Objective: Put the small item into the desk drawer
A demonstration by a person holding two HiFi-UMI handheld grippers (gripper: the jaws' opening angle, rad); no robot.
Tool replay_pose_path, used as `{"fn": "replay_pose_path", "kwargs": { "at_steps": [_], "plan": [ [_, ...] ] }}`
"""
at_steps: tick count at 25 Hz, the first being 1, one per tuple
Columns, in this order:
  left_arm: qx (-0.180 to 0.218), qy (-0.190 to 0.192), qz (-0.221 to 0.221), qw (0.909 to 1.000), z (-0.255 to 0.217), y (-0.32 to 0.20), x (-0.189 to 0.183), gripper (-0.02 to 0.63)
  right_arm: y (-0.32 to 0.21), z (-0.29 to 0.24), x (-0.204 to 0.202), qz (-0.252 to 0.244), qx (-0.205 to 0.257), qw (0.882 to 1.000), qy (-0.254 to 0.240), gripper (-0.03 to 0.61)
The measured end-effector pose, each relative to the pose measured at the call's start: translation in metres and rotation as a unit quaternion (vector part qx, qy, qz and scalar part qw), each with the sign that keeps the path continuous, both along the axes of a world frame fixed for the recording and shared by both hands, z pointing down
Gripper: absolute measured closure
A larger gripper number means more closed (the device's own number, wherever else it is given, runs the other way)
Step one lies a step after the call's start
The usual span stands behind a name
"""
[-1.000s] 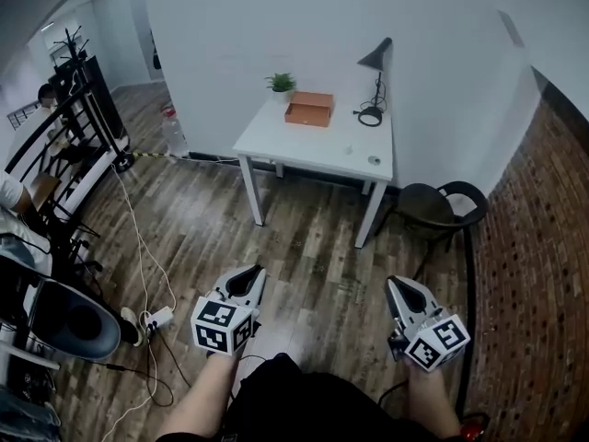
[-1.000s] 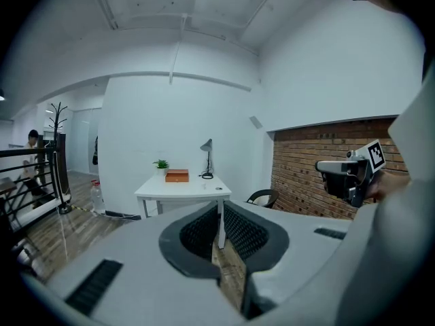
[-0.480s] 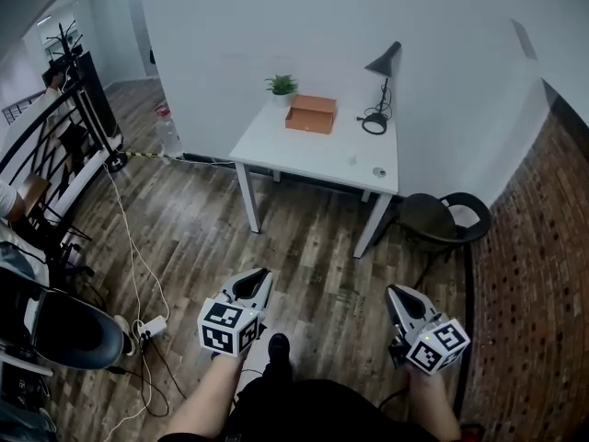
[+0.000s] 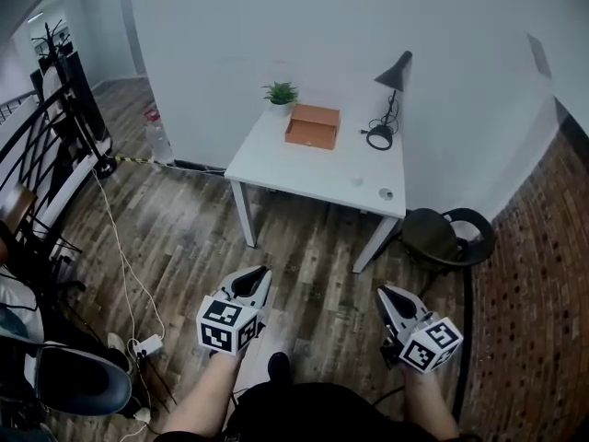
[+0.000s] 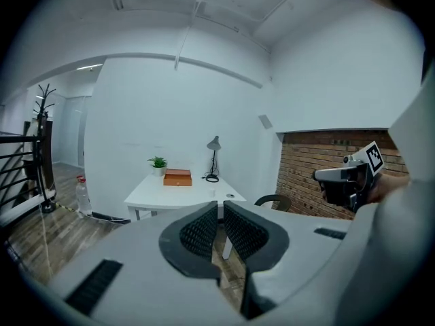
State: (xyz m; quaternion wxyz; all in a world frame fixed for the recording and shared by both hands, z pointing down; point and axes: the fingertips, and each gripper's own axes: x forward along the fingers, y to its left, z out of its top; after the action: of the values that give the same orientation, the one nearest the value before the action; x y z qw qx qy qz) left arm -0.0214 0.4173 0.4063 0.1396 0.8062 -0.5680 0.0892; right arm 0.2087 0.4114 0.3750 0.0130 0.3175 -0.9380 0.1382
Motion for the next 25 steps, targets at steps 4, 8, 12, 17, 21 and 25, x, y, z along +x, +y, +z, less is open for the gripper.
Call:
{"fn": "replay_pose_path", "kwargs": {
  "at_steps": [4,8,12,17,21,25],
  "plan": [
    [-0.006,0.003,0.006,1.0,0.005,-0.029,-0.019,0.578,-0.028,0.005,-0.017,0.009,-0.013,1.0,0.004,0.575],
    [-0.004,-0.001,0.008,1.0,0.007,-0.051,-0.046,0.578,-0.051,0.007,-0.04,0.017,-0.014,1.0,0.007,0.575],
    [0.0,-0.003,0.011,0.9999,0.007,-0.068,-0.069,0.578,-0.069,0.008,-0.067,0.018,-0.012,1.0,0.005,0.575],
    [0.002,-0.005,0.015,0.9999,0.009,-0.084,-0.091,0.578,-0.081,0.007,-0.09,0.023,-0.004,1.0,0.0,0.575],
    [0.006,-0.004,0.019,0.9998,0.008,-0.092,-0.097,0.578,-0.084,0.014,-0.088,0.036,-0.014,0.999,0.006,0.575],
    [0.0,0.0,0.018,0.9998,0.015,-0.102,-0.102,0.578,-0.095,0.019,-0.08,0.049,-0.021,0.999,0.007,0.575]
  ]
}}
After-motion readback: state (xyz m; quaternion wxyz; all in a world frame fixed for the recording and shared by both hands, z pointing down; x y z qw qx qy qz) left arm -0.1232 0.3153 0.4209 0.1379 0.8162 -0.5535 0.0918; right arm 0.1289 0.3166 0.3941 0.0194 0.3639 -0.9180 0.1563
